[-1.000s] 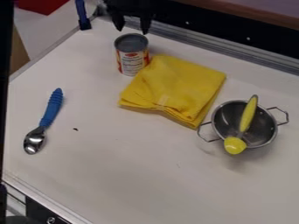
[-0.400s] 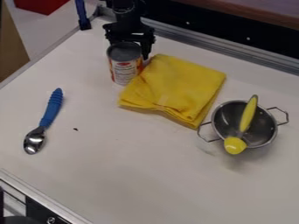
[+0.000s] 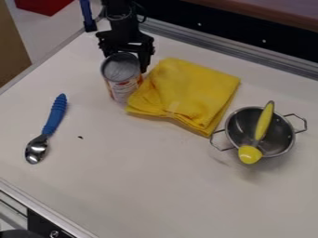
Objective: Moving the can to the bottom
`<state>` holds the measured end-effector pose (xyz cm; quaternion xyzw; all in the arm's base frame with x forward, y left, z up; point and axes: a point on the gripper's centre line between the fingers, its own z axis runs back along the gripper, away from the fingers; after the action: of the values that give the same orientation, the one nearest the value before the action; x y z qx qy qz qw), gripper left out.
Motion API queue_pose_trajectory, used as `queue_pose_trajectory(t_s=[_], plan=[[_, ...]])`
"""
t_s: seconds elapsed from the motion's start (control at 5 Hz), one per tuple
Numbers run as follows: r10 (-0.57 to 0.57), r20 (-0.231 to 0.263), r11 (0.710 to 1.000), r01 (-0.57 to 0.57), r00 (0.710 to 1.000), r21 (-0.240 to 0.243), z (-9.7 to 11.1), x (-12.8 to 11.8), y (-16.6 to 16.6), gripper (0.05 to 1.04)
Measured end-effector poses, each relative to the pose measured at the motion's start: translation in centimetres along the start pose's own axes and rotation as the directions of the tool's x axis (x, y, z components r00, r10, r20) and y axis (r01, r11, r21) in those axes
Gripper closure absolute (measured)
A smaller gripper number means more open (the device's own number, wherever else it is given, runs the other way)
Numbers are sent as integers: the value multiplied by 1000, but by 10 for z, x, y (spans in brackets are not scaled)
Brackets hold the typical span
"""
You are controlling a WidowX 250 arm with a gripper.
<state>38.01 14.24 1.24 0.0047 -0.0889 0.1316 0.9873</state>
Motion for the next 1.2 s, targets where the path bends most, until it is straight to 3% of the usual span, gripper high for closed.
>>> queue_pose_trajectory(t_s=[0.2,0.8,1.2], plan=[[-20,7,1000,20,1000,10,4,-23,7,86],[-11,-48,999,13,999,46,6,-97,19,86],[73,-70,997,-73,995,-2,18,-126,-3,86]])
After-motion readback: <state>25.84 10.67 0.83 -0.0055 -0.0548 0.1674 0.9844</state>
